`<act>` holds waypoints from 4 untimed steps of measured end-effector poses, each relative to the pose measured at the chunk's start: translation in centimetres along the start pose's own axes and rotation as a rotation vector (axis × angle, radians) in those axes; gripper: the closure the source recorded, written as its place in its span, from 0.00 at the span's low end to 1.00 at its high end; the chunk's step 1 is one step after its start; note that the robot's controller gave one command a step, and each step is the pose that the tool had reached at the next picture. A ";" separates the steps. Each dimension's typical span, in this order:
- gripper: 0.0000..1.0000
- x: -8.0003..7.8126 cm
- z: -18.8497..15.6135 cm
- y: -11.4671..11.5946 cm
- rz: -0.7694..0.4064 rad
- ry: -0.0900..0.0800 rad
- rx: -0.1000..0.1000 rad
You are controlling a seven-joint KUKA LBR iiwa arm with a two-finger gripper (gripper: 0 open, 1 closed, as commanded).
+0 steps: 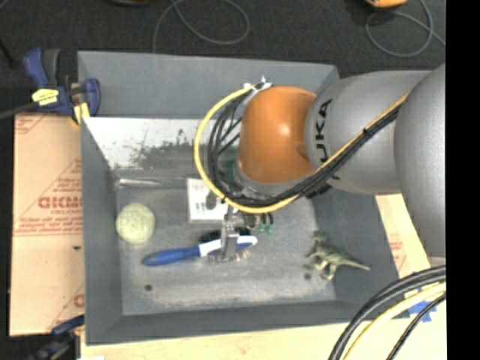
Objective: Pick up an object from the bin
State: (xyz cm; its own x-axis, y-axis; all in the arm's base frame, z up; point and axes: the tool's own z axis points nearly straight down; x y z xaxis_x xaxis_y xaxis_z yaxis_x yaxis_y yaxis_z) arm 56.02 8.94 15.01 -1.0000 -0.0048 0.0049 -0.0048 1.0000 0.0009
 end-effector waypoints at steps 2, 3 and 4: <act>0.00 0.6 5.6 -3.8 -0.070 -0.011 0.000; 0.00 0.9 8.0 -5.4 -0.034 -0.004 0.000; 0.00 1.4 6.0 -4.2 -0.084 -0.008 0.001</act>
Offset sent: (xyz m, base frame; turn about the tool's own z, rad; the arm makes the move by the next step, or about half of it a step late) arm -0.0110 -0.0517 -0.0801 -0.0924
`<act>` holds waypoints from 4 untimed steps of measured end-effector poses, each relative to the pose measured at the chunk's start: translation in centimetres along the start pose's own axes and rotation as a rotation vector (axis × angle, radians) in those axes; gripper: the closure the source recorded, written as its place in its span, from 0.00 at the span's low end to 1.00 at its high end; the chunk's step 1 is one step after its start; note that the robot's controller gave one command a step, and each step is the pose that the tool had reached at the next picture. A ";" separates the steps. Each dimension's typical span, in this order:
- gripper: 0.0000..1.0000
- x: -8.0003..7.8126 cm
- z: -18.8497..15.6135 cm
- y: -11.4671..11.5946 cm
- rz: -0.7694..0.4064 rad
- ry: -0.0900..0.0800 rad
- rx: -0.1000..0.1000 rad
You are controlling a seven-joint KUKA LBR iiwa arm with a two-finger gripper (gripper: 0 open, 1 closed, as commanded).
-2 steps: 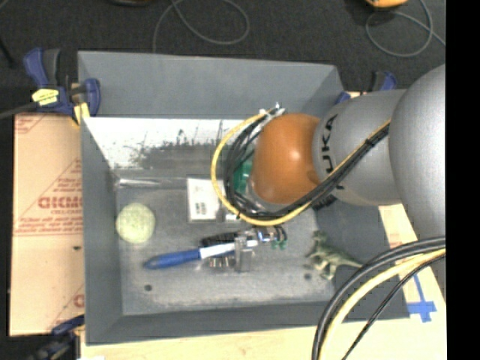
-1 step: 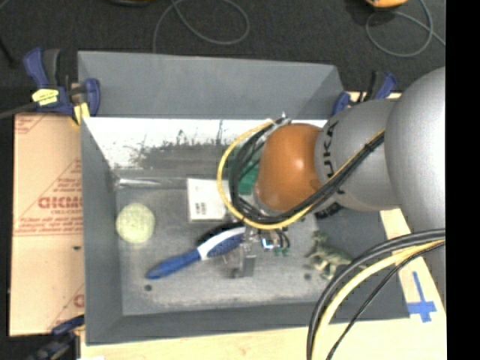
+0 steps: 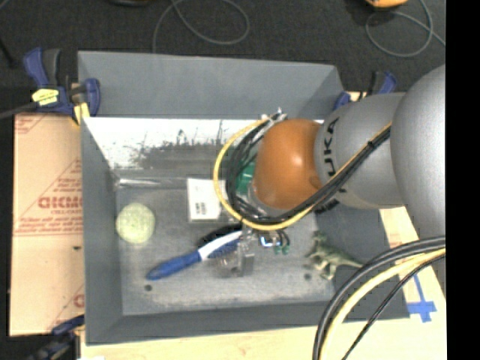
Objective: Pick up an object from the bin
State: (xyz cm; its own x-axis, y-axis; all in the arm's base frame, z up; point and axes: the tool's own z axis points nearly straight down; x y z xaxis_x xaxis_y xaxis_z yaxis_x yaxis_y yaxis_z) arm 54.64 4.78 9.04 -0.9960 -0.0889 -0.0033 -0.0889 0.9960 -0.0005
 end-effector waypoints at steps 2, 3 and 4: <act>1.00 0.6 1.9 0.4 -0.077 0.000 0.000; 1.00 0.6 1.9 0.4 -0.077 0.000 0.000; 1.00 0.7 1.4 0.4 -0.077 0.004 0.000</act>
Offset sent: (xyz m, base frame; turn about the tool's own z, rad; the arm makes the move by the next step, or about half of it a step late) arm -0.0077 0.0047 -0.0204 -0.0814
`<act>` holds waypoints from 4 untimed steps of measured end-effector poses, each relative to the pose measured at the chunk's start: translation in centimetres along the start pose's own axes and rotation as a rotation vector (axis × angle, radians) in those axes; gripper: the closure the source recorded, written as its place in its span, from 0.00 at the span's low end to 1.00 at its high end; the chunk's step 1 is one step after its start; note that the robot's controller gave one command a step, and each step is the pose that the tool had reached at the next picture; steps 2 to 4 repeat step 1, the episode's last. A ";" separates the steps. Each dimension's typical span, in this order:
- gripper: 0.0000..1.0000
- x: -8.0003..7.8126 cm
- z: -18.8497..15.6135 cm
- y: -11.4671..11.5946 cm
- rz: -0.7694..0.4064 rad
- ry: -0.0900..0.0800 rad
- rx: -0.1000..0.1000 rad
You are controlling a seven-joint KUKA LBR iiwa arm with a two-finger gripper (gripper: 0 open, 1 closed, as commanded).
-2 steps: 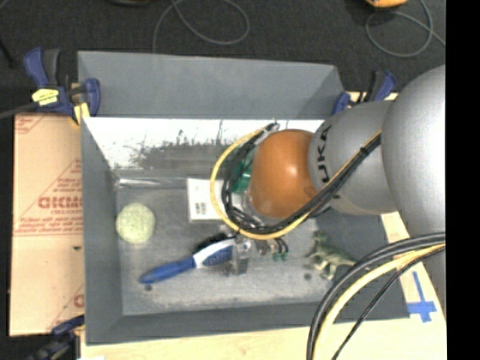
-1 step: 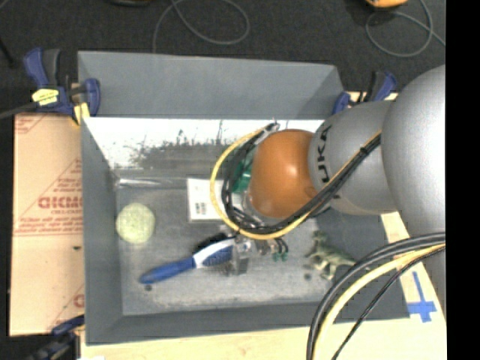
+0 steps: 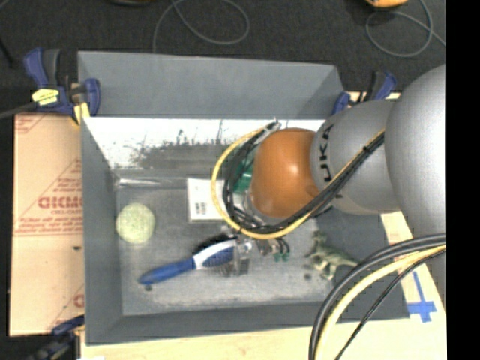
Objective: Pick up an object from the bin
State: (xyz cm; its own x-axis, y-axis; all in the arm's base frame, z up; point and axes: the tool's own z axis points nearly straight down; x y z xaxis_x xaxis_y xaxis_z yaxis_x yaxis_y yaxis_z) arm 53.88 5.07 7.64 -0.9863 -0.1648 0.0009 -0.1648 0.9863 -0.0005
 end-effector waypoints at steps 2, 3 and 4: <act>1.00 0.1 -2.0 0.0 0.001 0.006 0.000; 1.00 0.1 -2.0 0.0 0.001 0.006 0.000; 1.00 0.1 -2.0 0.0 0.001 0.006 0.000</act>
Offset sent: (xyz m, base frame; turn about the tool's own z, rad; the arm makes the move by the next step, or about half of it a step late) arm 0.0000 -0.0001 0.1037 0.0000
